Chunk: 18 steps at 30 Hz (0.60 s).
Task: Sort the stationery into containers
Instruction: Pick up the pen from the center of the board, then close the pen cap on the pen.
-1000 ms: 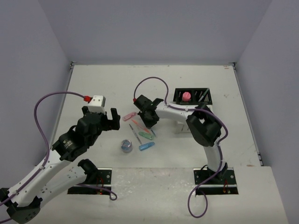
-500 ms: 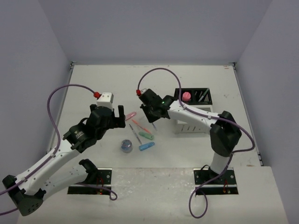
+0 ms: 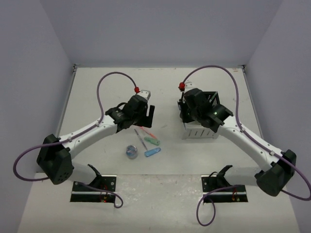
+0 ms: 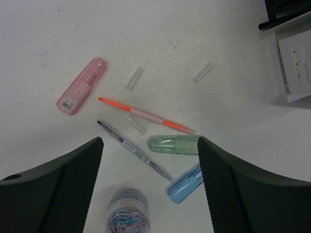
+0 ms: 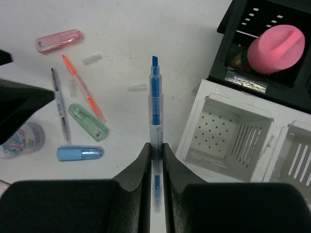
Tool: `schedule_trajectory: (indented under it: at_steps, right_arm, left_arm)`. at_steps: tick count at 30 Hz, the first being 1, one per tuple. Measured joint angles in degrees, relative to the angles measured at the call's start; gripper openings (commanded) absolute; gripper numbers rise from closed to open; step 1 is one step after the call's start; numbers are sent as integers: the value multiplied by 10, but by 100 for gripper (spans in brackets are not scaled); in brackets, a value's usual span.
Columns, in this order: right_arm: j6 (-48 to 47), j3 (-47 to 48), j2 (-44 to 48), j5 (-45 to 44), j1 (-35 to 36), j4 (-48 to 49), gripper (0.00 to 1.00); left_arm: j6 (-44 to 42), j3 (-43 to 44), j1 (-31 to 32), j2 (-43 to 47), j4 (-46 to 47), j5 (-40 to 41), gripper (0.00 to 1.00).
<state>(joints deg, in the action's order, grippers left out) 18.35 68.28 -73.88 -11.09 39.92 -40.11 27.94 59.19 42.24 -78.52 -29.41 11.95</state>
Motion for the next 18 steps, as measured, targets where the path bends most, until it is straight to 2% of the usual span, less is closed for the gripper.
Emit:
schedule_trajectory:
  at_steps: [4,7,13,18]
  right_arm:
    - [0,-11,64,0,-1,-3,0]
    - [0,-17,100,1,-2,-6,0]
    - [0,-41,122,9,-2,-12,0]
    - [-2,-56,130,19,-2,-19,0]
  left_arm:
    - [-27,57,7,-81,-2,-17,54]
    - [-46,103,9,-142,-11,-22,44]
    - [-79,177,9,-257,-51,-2,44]
    - [-92,195,9,-312,-81,11,45]
